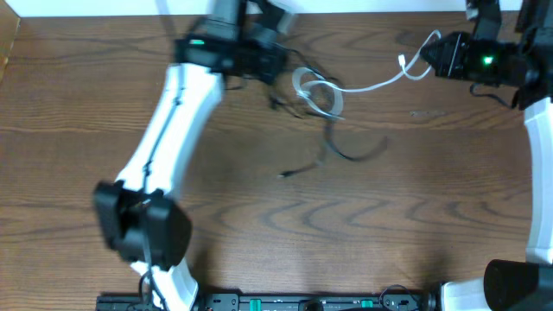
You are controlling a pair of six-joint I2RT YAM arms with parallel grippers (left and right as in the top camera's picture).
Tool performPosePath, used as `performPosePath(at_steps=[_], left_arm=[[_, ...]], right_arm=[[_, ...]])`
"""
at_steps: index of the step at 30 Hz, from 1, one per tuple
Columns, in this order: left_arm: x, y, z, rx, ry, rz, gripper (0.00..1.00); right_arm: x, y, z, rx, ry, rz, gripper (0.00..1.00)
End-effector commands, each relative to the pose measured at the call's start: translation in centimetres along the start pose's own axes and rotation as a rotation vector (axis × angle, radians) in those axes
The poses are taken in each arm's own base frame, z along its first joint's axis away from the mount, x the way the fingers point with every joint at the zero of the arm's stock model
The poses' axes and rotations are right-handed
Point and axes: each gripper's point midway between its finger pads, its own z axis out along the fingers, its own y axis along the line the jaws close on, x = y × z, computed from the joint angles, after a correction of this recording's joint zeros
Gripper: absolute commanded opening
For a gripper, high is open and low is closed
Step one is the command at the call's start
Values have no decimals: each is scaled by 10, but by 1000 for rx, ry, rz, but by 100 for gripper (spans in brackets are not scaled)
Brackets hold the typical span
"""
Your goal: Untangle cables
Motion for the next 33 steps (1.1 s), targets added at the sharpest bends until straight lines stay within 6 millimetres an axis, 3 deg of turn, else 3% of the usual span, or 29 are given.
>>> performPosePath(at_steps=[1, 2, 5, 7, 9, 11, 13, 15, 16, 17, 22, 27, 29, 33], left_arm=[[-6, 33, -31, -69, -42, -57, 7], [-4, 46, -38, -89, -47, -81, 7], [-1, 56, -44, -96, -49, -126, 7], [-3, 54, -44, -84, -58, -121, 7], [-5, 49, -44, -53, -67, -120, 7], [-6, 48, -44, -44, -72, -156, 8], [-8, 43, -44, -14, -79, -166, 7], [-11, 32, -44, 53, -92, -162, 7], [-13, 28, -44, 76, -99, -159, 7], [-18, 19, -45, 129, -116, -174, 7], [-29, -6, -52, 286, -151, -199, 7], [-39, -28, -62, 438, -171, -250, 7], [-42, -35, -66, 487, -172, -279, 7], [-43, -45, -66, 522, -158, -302, 7]], right_arm=[[13, -58, 12, 257, -15, 136, 1], [18, -77, 16, 321, -26, 195, 1], [31, -118, 25, 407, -45, 301, 1], [41, -137, 34, 421, -35, 341, 1], [51, -141, 44, 390, -4, 355, 2], [57, -130, 55, 303, 47, 296, 18], [59, -113, 62, 223, 76, 206, 51], [59, -97, 68, 163, 91, 125, 76], [59, -91, 70, 140, 93, 102, 83], [59, -73, 75, 73, 98, 35, 90], [54, -31, 91, -36, 80, -98, 93], [57, 17, 116, -123, 64, -223, 89], [64, 40, 135, -167, 72, -261, 83], [80, 63, 172, -215, 99, -256, 67]])
